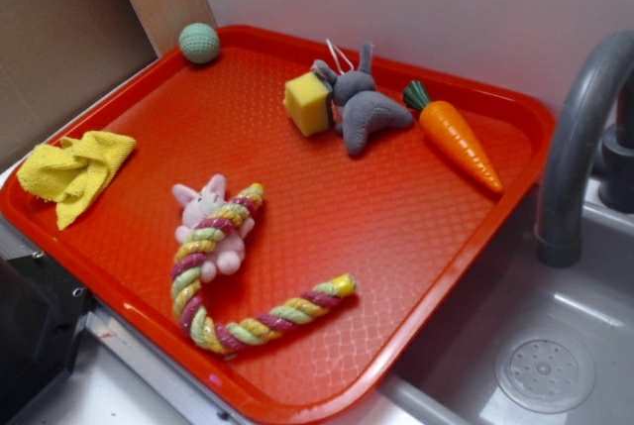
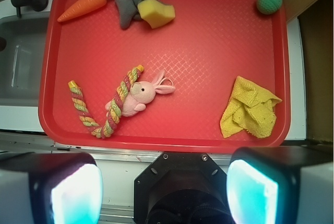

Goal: Grab the yellow cloth.

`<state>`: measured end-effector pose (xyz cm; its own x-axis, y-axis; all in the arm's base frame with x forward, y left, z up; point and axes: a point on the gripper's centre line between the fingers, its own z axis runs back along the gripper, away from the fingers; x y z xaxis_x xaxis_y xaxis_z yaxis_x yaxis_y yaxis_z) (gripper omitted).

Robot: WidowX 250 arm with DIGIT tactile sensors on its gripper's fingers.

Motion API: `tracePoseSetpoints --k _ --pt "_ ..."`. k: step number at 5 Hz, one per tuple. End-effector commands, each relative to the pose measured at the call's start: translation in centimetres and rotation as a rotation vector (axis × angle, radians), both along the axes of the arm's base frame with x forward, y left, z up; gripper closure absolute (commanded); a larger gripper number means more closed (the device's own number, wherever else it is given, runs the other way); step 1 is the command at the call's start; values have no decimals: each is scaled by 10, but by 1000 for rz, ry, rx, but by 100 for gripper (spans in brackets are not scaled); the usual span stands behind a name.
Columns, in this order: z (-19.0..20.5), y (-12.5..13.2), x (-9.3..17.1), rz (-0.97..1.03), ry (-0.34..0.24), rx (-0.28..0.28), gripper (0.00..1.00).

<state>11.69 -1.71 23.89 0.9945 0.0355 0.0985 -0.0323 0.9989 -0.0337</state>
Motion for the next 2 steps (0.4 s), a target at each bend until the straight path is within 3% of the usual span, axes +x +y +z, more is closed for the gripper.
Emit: tracePoseSetpoints --k 1,2 --pt "0 0 0 0 0 0 0" --pt "-23 25 -1 -18 77 -41 0"
